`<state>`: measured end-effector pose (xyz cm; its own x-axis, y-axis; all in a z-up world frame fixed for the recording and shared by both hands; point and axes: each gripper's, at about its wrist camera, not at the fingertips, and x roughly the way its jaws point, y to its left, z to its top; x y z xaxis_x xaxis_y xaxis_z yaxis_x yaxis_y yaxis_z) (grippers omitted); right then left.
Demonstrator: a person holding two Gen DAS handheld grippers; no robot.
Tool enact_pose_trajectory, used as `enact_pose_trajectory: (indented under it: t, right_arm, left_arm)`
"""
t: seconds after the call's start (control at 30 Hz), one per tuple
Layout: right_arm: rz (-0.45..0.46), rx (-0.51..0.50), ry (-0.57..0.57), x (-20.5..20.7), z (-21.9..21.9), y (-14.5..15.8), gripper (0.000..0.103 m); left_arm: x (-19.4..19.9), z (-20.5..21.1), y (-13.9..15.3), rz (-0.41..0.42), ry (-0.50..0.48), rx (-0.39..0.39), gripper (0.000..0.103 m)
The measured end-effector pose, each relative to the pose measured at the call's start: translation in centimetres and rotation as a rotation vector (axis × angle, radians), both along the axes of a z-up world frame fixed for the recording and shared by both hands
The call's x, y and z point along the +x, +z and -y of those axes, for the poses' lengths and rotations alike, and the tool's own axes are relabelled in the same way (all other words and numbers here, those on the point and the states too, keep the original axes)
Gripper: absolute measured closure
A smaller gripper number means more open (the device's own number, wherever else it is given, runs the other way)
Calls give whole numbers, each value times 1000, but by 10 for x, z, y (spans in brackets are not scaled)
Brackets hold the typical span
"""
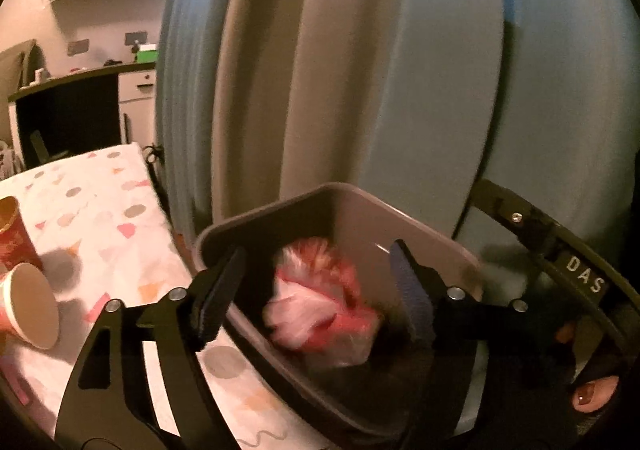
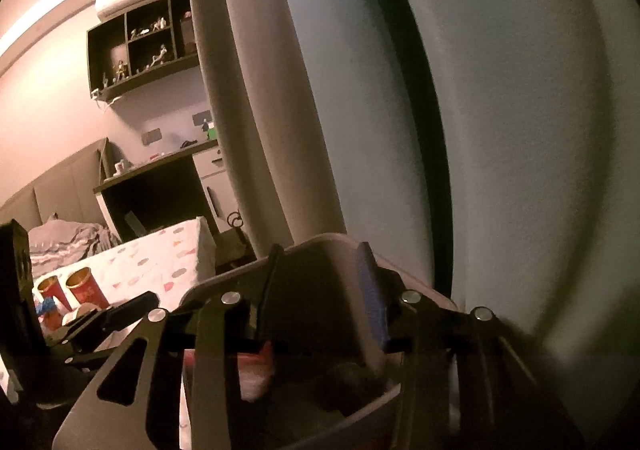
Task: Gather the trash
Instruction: 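Open the left tool over the bin while the right tool releases the black bag, then move both open tools back over the trash on the table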
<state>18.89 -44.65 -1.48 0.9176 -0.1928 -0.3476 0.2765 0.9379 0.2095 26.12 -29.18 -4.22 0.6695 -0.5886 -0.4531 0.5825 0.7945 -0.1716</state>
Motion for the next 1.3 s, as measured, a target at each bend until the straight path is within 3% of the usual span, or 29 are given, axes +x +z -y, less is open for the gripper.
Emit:
enact_pose_trajectory:
  t: [0.3,0.43,0.87,1.3]
  right_arm:
    - [51,-49,-21,-21,-11,15,30]
    - [77,-80,-22,-33,-23,19,19]
    - [96,-92,-6,-62,-61,18,14]
    - [93,-89,189,-69,-145,11,14]
  left_arm:
    - [-9,-23,12,12,75,-12,16]
    - [-28,-36,17,50,121,41,16]
    - [-77,-118,28,113,348,64,16]
    - [-119,-228,33,164,623,65,16]
